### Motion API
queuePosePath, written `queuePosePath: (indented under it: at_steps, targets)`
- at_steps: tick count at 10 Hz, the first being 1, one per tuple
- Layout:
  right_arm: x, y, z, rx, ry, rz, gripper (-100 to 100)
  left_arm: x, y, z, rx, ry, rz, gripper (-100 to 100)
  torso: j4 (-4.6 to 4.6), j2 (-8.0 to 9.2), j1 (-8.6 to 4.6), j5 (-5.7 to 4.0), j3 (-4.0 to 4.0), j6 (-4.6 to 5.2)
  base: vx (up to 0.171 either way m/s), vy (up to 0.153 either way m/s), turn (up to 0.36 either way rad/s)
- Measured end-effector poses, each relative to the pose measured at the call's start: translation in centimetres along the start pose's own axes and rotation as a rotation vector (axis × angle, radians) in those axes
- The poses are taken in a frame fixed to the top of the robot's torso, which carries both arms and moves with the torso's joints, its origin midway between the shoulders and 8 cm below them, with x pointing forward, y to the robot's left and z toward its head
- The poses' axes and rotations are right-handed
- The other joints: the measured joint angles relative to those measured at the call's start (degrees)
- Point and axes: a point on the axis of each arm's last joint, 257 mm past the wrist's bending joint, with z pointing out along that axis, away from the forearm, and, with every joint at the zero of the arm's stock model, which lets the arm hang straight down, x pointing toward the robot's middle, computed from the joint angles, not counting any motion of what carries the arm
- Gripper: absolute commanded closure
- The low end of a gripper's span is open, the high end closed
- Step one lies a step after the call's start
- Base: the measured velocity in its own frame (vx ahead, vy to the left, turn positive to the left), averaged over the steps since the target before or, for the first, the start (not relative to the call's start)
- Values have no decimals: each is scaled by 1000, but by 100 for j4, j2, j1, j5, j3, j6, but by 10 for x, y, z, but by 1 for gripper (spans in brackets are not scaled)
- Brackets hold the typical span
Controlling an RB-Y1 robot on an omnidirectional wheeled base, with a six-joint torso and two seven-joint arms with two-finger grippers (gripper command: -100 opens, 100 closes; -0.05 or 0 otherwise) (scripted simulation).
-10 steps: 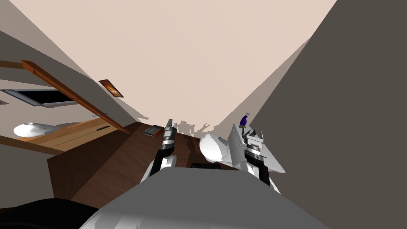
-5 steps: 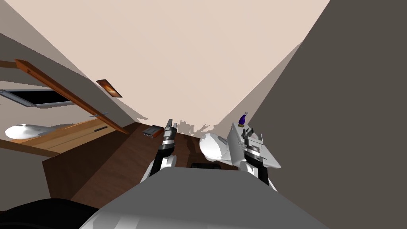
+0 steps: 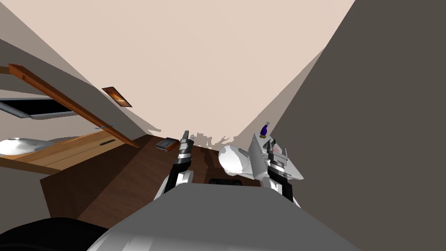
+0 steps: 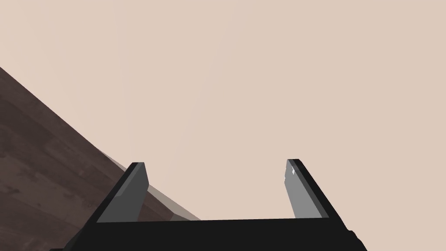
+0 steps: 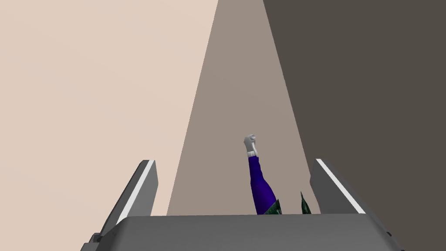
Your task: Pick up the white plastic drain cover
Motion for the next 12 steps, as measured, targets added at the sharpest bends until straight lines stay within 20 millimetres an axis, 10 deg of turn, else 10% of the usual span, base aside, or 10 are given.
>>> queuePosePath:
  at_steps: [12]
  targets:
    - [-47,35,-27,-139,-64,371,-100,0,0,0,0,0,0,0,-2,-11,3,1,-6,-2,-4,4,7]
